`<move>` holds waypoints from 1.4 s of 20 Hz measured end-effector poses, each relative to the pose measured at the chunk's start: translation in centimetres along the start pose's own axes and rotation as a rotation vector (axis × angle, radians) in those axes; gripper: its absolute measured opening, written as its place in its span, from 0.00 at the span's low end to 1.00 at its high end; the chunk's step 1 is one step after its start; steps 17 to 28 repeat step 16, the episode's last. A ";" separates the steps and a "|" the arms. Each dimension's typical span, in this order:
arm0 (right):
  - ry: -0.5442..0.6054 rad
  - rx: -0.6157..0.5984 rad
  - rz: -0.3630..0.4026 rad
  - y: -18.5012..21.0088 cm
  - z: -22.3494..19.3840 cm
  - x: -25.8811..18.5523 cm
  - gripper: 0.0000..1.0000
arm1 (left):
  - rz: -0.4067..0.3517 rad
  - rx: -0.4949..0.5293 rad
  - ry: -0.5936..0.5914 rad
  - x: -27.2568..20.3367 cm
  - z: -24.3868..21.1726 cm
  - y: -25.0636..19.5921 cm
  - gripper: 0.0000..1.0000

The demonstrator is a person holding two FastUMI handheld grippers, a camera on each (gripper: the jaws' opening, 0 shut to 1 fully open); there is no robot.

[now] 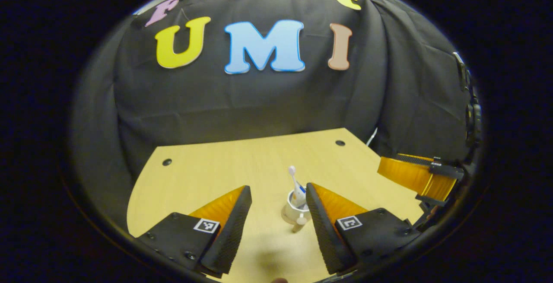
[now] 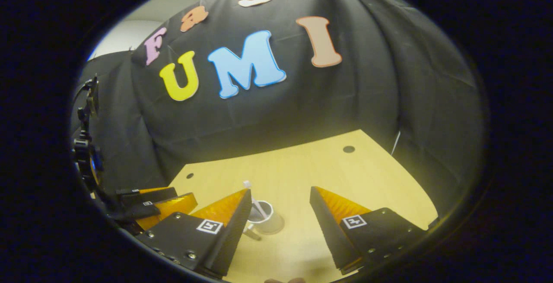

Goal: Put the toothbrush and toothpaste on the desktop into the cup, then pick up the cup and place it on the coaster on the desktop.

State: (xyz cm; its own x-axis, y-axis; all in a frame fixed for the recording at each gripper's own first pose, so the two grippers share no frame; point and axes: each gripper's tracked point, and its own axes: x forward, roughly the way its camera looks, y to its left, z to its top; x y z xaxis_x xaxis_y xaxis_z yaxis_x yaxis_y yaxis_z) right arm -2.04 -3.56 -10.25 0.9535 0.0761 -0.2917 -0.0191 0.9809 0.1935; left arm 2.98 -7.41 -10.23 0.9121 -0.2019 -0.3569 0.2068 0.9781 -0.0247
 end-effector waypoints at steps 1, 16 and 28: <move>-0.035 -0.020 0.015 1.3 1.6 -0.5 0.85 | 0.020 -0.006 -0.047 -1.4 1.7 1.3 0.84; -0.341 -0.170 0.077 10.9 12.3 -4.8 0.75 | 0.177 -0.022 -0.491 -12.1 14.0 8.0 0.84; -0.341 -0.170 0.077 10.9 12.3 -4.8 0.75 | 0.177 -0.022 -0.491 -12.1 14.0 8.0 0.84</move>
